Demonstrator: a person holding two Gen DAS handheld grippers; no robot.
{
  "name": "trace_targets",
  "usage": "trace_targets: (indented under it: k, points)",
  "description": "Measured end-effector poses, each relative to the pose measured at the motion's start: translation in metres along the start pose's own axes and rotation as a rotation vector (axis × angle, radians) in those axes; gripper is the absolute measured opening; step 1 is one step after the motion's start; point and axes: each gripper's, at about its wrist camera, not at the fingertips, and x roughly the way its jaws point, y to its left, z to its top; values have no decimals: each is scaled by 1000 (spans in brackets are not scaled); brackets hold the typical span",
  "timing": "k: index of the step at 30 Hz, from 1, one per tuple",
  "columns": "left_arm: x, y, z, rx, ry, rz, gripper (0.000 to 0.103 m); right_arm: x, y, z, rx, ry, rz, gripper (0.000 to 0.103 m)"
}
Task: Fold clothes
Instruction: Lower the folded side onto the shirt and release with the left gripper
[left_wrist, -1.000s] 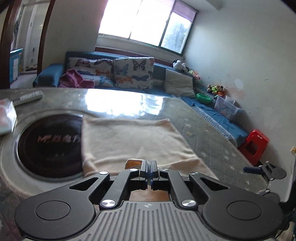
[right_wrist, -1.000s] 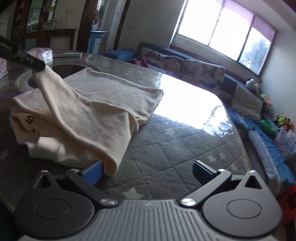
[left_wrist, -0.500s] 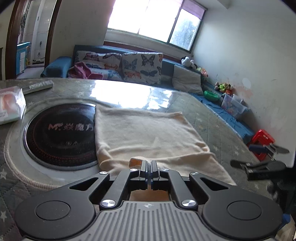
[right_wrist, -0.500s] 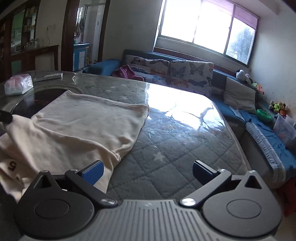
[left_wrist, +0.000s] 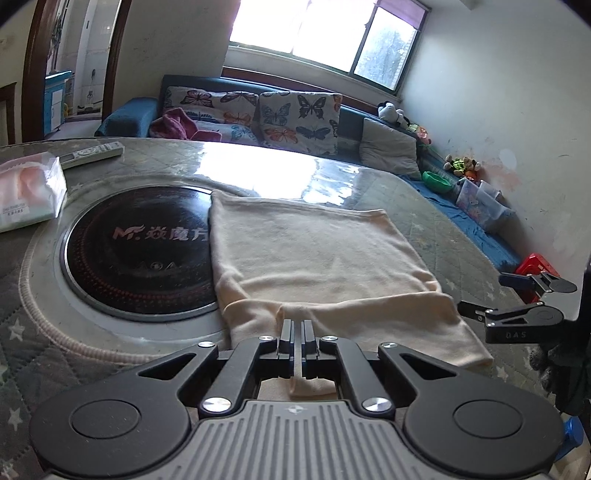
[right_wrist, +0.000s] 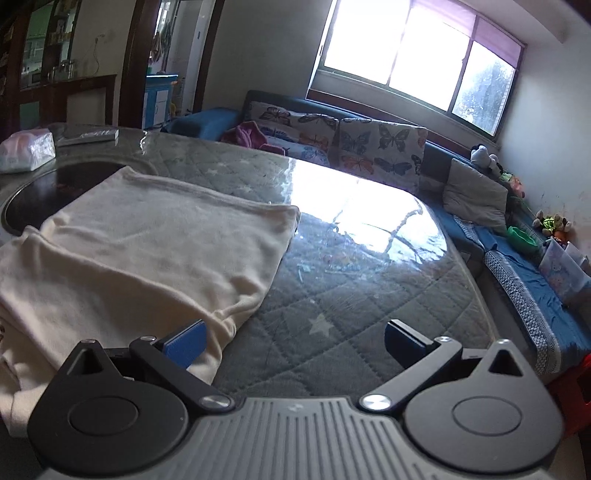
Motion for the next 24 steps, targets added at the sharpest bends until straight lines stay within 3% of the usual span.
trace_targets:
  k: [12,19,24]
  points:
    - [34,-15,6,2,39,-29,6,9,1,2,17,-1,-15,103]
    - [50,-8,4,-20,69,26,6,16,2,-3,17,21,-10,103]
    - [48,-8,4,-22,65,25,7,3,2,-2,25,-6,5,103]
